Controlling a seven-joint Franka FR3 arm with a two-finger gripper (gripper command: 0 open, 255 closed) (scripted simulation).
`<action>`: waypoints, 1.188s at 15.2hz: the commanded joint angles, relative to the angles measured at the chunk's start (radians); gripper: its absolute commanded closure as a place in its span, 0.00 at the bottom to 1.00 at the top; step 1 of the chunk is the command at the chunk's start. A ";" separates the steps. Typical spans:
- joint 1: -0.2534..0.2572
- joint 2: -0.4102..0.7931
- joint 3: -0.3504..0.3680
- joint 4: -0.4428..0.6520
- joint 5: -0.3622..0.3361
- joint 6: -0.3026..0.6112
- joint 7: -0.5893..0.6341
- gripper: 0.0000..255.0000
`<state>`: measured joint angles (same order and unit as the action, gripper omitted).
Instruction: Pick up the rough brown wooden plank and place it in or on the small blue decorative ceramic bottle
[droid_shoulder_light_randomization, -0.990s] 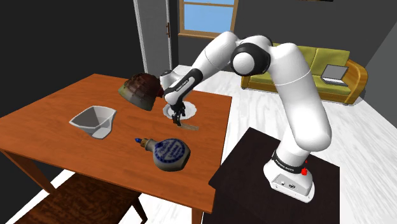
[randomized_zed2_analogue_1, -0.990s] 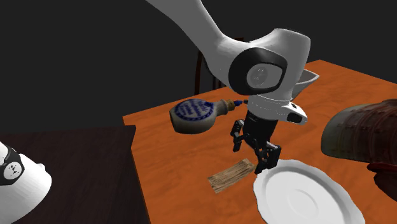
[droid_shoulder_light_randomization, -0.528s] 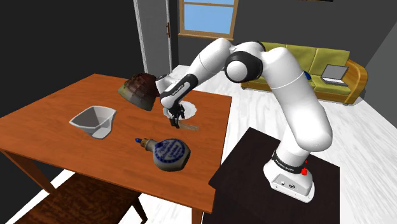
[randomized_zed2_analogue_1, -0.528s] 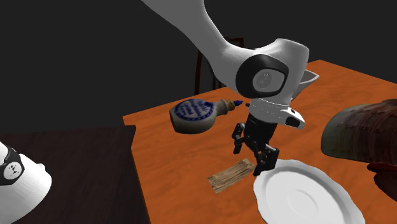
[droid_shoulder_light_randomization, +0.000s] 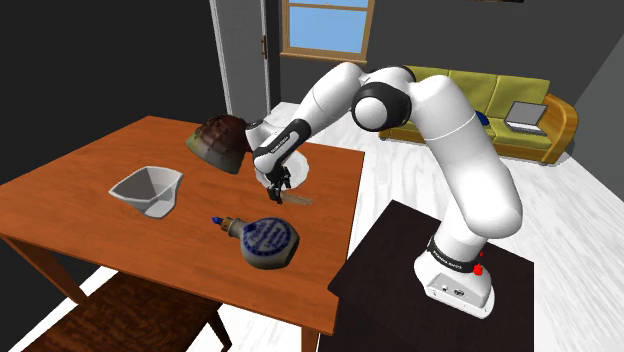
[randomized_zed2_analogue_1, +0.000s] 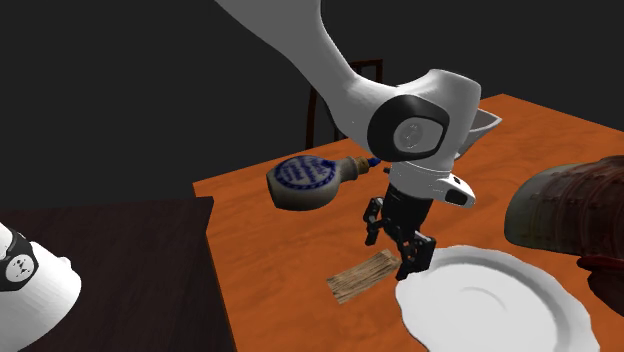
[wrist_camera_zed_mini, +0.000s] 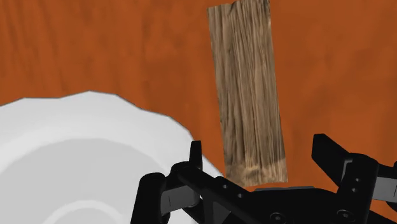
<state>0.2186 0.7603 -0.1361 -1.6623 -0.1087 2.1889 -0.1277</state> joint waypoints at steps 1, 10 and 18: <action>-0.001 0.004 -0.001 0.000 0.000 -0.002 0.000 0.00; 0.002 -0.008 -0.001 -0.023 -0.002 0.009 0.004 1.00; 0.003 -0.066 -0.005 -0.014 -0.003 -0.057 -0.007 1.00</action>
<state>0.2208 0.7020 -0.1407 -1.6799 -0.1116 2.1438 -0.1337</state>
